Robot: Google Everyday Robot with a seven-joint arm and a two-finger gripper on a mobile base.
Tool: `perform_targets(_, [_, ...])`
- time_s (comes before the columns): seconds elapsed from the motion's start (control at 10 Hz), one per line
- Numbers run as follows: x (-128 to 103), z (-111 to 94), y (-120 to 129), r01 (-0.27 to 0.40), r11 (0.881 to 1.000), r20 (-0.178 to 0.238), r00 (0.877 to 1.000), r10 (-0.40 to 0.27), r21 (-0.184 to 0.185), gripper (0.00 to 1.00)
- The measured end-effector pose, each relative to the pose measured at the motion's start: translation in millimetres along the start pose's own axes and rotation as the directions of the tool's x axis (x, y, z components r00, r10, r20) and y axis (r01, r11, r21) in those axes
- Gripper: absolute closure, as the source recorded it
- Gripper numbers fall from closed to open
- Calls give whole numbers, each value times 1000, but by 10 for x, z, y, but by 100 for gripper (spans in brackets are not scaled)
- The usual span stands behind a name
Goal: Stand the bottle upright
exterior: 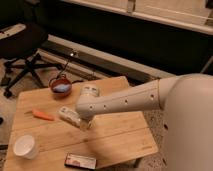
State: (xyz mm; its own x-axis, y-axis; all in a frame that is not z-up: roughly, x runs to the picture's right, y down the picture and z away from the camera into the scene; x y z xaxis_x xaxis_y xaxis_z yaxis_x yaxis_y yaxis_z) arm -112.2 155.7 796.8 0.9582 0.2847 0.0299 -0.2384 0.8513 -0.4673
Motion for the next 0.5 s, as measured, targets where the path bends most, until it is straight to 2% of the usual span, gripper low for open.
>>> perform_targets(0.3, [81, 77, -15, -1, 1000, -38, 999, 1, -3, 20])
perform_targets(0.5, [39, 113, -14, 15, 1000, -65, 998, -15, -3, 20])
